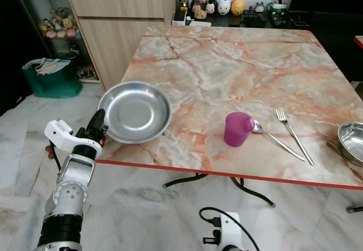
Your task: Setting the table
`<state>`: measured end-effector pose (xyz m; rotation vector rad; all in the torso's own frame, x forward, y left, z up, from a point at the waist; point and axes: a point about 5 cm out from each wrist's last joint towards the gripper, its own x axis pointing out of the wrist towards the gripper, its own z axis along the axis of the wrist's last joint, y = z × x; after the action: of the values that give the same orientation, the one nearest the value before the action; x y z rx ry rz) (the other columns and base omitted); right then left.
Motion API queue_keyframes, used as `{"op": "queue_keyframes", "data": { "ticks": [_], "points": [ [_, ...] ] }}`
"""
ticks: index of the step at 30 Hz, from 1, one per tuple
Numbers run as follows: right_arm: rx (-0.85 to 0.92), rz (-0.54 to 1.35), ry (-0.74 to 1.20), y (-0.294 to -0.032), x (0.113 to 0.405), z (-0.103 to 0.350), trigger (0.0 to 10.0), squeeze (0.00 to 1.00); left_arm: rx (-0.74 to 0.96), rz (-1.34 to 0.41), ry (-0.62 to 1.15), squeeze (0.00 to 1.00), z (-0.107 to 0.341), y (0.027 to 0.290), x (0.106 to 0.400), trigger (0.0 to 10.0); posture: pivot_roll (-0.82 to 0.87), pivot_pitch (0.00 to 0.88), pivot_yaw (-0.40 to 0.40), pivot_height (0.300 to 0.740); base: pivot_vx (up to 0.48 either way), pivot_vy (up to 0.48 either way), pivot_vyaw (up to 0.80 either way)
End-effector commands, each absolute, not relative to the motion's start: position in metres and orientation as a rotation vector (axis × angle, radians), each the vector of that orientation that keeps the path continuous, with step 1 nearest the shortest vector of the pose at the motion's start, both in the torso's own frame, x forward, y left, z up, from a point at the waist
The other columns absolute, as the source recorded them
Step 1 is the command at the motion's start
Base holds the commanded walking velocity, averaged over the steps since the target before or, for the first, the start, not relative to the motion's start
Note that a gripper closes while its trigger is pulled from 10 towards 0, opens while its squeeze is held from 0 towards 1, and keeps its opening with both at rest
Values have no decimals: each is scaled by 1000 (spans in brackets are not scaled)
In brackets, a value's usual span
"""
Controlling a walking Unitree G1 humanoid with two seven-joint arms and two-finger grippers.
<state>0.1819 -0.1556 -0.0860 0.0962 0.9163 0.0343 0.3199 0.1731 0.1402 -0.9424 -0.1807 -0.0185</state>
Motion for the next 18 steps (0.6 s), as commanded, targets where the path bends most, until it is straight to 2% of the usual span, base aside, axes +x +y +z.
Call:
{"op": "queue_keyframes", "data": {
  "ticks": [1, 6, 18],
  "points": [
    [93, 27, 930, -153, 183, -86, 10000, 0, -954, -50, -236, 0, 158, 171, 321, 10000, 15, 46, -6, 740, 0, 0, 0],
    [95, 22, 921, -153, 190, -83, 10000, 0, -934, -68, -258, 0, 166, 169, 320, 10000, 14, 48, -4, 740, 0, -66, 0],
    [99, 18, 905, -152, 196, -80, 10000, 0, -948, -76, -280, 0, 171, 170, 318, 10000, 18, 47, -5, 740, 0, -472, 0]
  ]
}}
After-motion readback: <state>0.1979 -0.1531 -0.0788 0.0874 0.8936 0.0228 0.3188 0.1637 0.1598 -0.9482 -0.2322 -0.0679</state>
